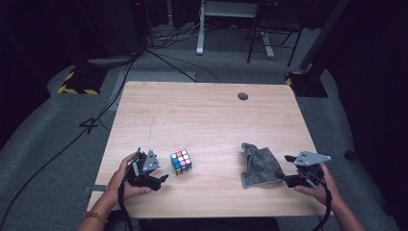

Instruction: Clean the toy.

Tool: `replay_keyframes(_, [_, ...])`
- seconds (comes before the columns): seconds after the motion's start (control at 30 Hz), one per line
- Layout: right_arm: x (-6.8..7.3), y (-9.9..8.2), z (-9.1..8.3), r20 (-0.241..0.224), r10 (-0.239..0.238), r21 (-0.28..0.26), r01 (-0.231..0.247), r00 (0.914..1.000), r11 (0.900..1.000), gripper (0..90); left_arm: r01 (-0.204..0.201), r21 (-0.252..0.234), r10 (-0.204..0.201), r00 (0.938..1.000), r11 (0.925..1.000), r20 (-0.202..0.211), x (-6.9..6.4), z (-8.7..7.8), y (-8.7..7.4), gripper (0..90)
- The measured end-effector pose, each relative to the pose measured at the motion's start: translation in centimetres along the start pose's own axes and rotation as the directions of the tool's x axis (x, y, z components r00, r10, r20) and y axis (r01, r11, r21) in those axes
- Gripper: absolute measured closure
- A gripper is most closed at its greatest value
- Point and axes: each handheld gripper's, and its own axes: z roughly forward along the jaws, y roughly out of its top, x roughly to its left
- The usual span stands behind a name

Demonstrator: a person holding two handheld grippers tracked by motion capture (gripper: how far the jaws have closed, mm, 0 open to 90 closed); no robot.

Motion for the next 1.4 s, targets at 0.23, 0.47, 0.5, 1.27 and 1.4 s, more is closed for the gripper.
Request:
replay_keyframes(0.23, [-1.3,-2.8,-0.8,0.055,0.064,0.024,-0.066,0.9964,0.9976,26.2,0.005,0.020,-0.005,1.0000,0.9998,0.003,0.3,0.3,-1.2,16.5])
replay_keyframes(0.47, [-3.2,-5.9,-1.2,0.098,0.181,0.016,-0.184,0.9786,0.9828,26.1,0.039,0.015,-0.040,0.9985,0.9991,0.038,1.7,0.7,-2.9,15.9])
replay_keyframes(0.5, [-3.3,-6.2,-1.2,0.104,0.189,0.018,-0.192,0.9764,0.9813,26.1,0.045,0.012,-0.045,0.9982,0.9989,0.038,1.8,0.7,-3.0,15.9])
replay_keyframes(1.27, [-3.9,-7.6,0.1,0.097,0.285,-0.014,-0.285,0.9538,0.9586,19.7,0.194,-0.046,-0.190,0.9776,0.9799,0.092,2.9,0.9,-4.8,14.9])
replay_keyframes(1.4, [-3.9,-7.6,0.1,0.096,0.283,-0.013,-0.283,0.9542,0.9590,19.7,0.196,-0.044,-0.192,0.9773,0.9795,0.089,2.9,0.8,-4.8,14.9])
